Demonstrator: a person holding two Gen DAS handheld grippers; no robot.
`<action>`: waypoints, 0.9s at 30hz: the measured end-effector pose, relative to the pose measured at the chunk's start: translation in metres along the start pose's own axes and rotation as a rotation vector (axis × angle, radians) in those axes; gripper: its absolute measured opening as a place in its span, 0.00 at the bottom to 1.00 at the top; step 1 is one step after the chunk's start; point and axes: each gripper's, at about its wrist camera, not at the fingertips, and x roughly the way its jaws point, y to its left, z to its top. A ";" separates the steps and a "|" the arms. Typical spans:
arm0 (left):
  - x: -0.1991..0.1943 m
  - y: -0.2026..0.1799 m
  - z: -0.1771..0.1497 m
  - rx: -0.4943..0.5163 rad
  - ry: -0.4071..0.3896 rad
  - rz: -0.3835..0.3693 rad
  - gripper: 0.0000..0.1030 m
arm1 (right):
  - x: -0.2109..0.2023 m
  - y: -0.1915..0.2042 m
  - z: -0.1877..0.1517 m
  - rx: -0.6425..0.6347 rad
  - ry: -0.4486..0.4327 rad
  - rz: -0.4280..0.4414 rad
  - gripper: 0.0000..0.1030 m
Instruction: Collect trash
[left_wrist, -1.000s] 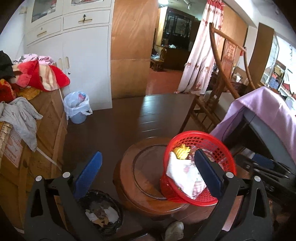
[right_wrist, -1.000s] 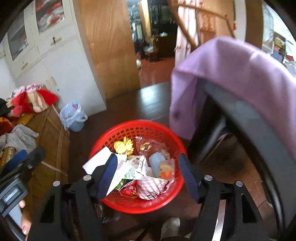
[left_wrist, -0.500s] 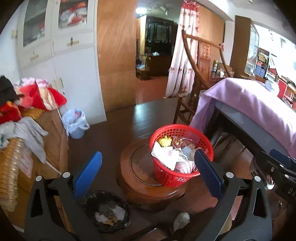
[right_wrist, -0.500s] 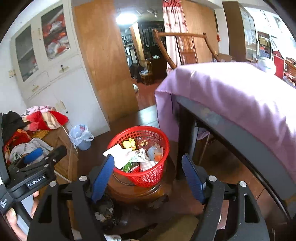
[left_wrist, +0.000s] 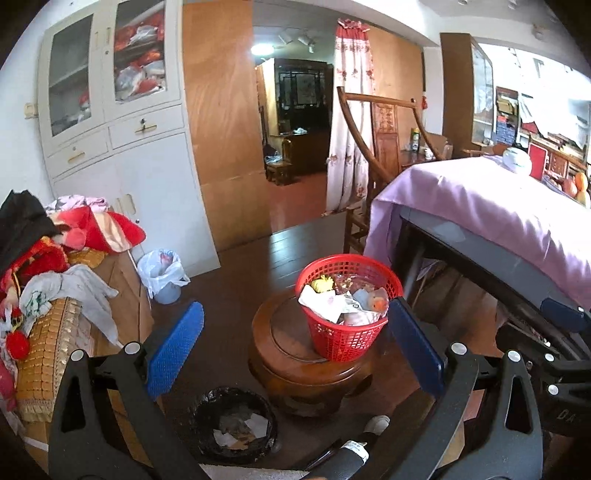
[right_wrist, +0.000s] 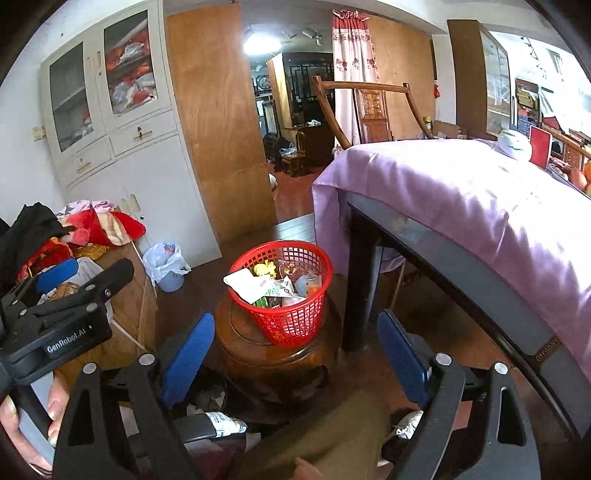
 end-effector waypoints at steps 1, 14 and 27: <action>0.002 -0.001 0.000 0.009 0.002 -0.002 0.93 | 0.002 0.000 0.001 0.006 0.006 -0.001 0.87; 0.052 -0.007 0.019 0.001 0.008 0.009 0.93 | 0.045 -0.003 0.021 -0.001 0.059 -0.035 0.87; 0.128 0.000 0.022 -0.046 0.051 -0.008 0.93 | 0.074 -0.014 0.050 0.039 0.065 -0.135 0.91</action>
